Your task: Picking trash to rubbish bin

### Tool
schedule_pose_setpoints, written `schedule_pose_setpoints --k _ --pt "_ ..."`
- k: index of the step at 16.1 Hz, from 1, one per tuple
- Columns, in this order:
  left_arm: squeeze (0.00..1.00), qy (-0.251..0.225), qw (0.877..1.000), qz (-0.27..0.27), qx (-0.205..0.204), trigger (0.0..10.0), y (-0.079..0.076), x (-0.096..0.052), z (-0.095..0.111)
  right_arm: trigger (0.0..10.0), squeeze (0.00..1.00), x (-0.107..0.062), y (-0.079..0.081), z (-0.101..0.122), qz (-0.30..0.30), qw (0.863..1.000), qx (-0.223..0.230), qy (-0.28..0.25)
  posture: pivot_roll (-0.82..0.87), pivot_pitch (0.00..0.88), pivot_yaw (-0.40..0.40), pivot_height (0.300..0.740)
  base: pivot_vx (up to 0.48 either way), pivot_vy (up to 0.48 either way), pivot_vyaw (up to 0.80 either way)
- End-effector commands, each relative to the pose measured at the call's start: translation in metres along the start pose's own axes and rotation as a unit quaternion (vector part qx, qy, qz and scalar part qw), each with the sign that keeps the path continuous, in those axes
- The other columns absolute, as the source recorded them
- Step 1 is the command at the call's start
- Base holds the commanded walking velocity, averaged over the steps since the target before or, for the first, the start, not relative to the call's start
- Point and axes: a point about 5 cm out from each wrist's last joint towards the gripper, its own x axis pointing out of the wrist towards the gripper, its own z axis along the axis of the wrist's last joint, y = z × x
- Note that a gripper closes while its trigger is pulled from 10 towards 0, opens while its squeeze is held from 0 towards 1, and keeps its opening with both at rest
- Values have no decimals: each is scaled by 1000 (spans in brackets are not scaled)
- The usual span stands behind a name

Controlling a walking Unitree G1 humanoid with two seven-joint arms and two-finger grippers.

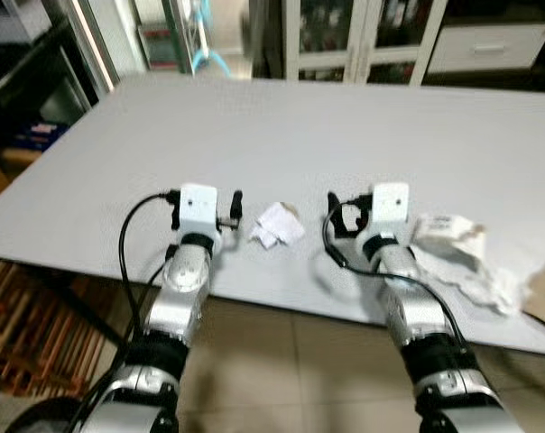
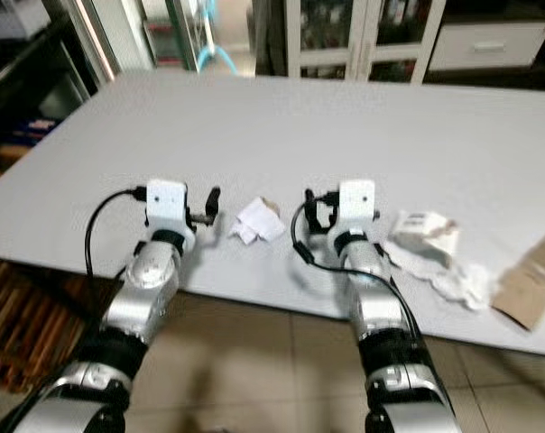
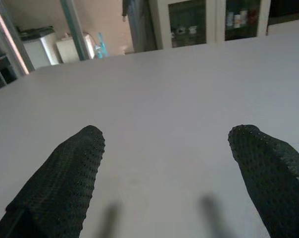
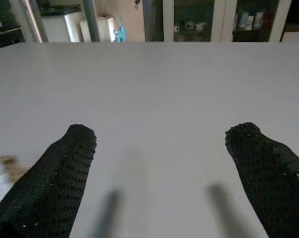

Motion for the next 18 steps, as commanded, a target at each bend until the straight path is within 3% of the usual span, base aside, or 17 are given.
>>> schedule_pose_setpoints --k 1,9,12,16,18 --pt "0 -2 1000 -15 -3 10000 -8 0 1 10000 0 -1 -9 1 -13 1000 -3 -1 -59 57 56 740 0 0 0" --pt "0 -6 996 -76 -45 10000 -13 0 4 10000 0 0 -9 1 -9 1000 -2 0 -59 54 56 740 0 0 0" --pt "0 -4 995 -90 -39 10000 -11 0 3 10000 0 -2 -4 -2 26 1000 -11 13 -60 56 57 740 0 0 0" --pt "0 2 994 -99 -38 10000 -14 -4 -1 10000 0 -4 -3 -6 28 999 -14 20 -60 56 55 740 0 0 0" --pt "0 4 995 -91 -32 10000 -13 -3 -1 10000 0 -4 -3 -6 29 999 -13 21 -61 55 55 740 441 0 0"
